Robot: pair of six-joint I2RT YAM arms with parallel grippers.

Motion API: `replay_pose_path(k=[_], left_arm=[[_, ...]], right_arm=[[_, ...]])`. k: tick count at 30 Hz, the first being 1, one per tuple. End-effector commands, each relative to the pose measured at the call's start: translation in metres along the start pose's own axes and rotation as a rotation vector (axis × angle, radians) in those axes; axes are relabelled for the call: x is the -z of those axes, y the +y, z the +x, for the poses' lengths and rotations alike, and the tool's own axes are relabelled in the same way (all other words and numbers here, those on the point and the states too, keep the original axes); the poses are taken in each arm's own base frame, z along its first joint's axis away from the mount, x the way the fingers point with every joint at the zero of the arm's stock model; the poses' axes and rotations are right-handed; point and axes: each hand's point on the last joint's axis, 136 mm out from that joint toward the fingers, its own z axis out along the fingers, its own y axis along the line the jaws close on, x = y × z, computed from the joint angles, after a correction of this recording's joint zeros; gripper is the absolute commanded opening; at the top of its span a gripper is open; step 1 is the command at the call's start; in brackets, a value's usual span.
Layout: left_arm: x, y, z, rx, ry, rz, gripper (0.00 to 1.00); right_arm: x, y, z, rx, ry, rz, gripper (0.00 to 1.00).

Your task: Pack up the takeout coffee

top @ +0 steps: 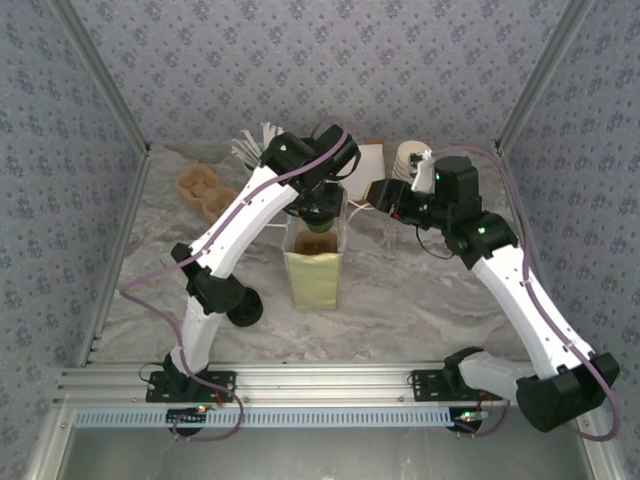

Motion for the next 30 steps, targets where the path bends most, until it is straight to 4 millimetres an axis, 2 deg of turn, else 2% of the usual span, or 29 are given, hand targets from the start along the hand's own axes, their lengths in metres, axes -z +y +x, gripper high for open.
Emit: replay_pose_path(k=[1,9,17,22,25,30], left_arm=[[-0.011,0.022,0.037,-0.029,0.186,-0.102,0.51],[-0.010,0.024,0.035,-0.020,0.182,-0.100,0.51],[-0.004,0.015,0.030,-0.108,0.172,-0.027,0.48],[-0.006,0.012,0.025,-0.168,0.173,0.013,0.48],[-0.004,0.015,0.021,-0.185,0.165,0.035,0.46],[0.013,0.017,0.018,-0.230,0.119,0.069,0.42]], right_arm=[[-0.003,-0.011,0.020,0.019,0.033,0.052,0.51],[-0.015,-0.018,0.051,0.031,0.133,0.071,0.45],[-0.008,-0.024,0.058,0.046,0.139,0.100,0.41],[-0.007,-0.024,0.058,0.052,0.151,0.099,0.30],[-0.006,-0.025,0.059,0.058,0.162,0.103,0.17],[-0.003,-0.027,0.058,0.108,0.182,0.096,0.12]])
